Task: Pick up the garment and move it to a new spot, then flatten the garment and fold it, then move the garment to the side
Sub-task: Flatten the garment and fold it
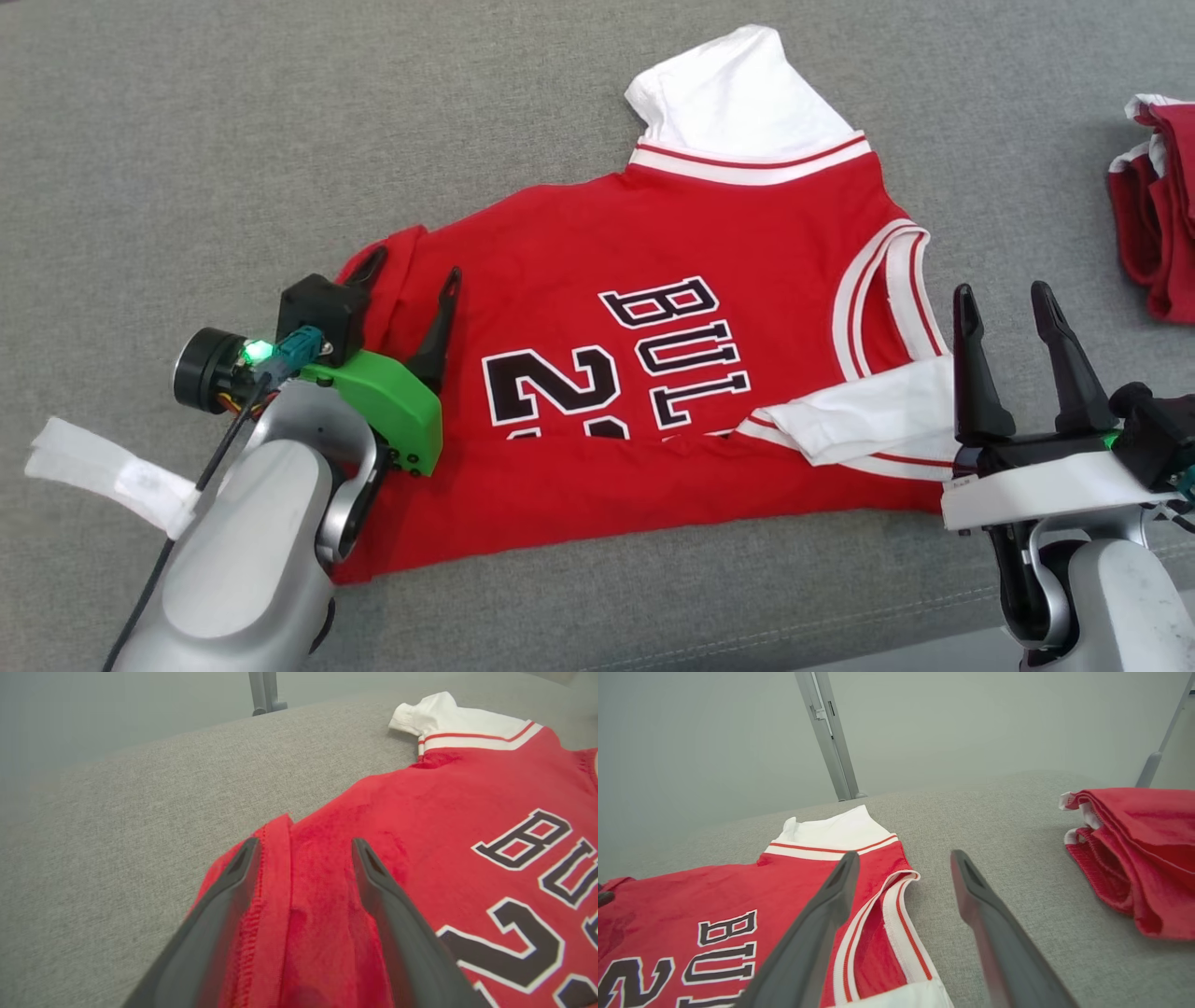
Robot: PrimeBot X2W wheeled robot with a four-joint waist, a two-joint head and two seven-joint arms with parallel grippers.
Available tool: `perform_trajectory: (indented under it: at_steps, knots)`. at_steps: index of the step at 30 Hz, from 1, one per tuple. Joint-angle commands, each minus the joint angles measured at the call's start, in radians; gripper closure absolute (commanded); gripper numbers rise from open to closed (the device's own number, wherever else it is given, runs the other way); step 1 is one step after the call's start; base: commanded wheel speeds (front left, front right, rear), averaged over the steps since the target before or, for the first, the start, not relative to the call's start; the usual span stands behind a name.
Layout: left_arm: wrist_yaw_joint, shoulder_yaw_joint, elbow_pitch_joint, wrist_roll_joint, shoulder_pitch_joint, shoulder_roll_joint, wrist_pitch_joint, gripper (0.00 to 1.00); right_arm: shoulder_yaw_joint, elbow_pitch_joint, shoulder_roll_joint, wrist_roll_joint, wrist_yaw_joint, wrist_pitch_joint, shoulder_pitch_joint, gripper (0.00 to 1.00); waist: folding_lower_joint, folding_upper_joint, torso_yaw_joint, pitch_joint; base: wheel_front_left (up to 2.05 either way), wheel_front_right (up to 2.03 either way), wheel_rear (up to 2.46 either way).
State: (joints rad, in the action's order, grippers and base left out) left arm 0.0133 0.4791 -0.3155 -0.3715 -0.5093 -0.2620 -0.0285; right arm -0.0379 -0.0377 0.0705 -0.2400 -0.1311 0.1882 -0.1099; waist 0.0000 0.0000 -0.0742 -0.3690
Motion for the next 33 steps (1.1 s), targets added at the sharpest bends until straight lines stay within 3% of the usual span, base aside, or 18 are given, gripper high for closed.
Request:
perform_trajectory:
  at_steps: [1, 6, 13, 14, 15, 20, 23, 33]
  knots:
    - [0.003, -0.001, -0.013, -0.003, -0.02, -0.002, -0.005, 0.0, 0.0, 0.003, -0.002, -0.005, 0.001, 0.009, -0.016, 0.0, 0.0, 0.0, -0.016, -0.015, 0.0, 0.0, 0.0]
    - [-0.009, -0.011, -0.067, -0.004, -0.051, -0.001, 0.005, 0.0, -0.006, 0.019, -0.004, -0.011, 0.001, 0.02, -0.02, 0.0, 0.0, 0.0, -0.016, -0.028, 0.0, 0.0, 0.0]
    - [-0.019, -0.032, -0.089, -0.029, -0.067, -0.01, 0.013, 0.62, -0.003, 0.037, -0.005, -0.013, 0.001, 0.024, -0.044, 0.0, 0.0, 0.0, -0.007, -0.042, 0.0, 0.0, 0.0]
    - [-0.018, -0.033, -0.091, -0.028, -0.069, -0.012, 0.015, 0.76, -0.001, 0.038, -0.005, -0.014, 0.001, 0.024, -0.047, 0.0, 0.0, 0.0, -0.007, -0.044, 0.0, 0.0, 0.0]
    - [-0.019, -0.034, -0.092, -0.03, -0.071, -0.013, 0.016, 1.0, 0.001, 0.04, -0.005, -0.015, 0.001, 0.024, -0.05, 0.0, 0.0, 0.0, -0.007, -0.045, 0.0, 0.0, 0.0]
    - [-0.032, -0.038, -0.09, -0.022, -0.086, -0.019, 0.025, 1.0, -0.001, 0.048, 0.015, -0.026, 0.001, 0.025, -0.092, 0.0, 0.0, 0.0, -0.007, -0.055, 0.0, 0.0, 0.0]
    - [-0.044, -0.049, -0.063, -0.029, -0.1, -0.014, 0.046, 1.0, -0.024, 0.086, 0.056, -0.049, 0.001, 0.017, -0.193, 0.0, 0.0, 0.0, 0.002, -0.07, 0.0, 0.0, 0.0]
    - [-0.055, -0.057, -0.003, -0.047, -0.146, 0.02, 0.059, 1.0, 0.024, 0.335, 0.173, -0.123, 0.001, -0.026, -0.513, 0.0, 0.0, 0.0, 0.099, -0.133, 0.0, 0.0, 0.0]
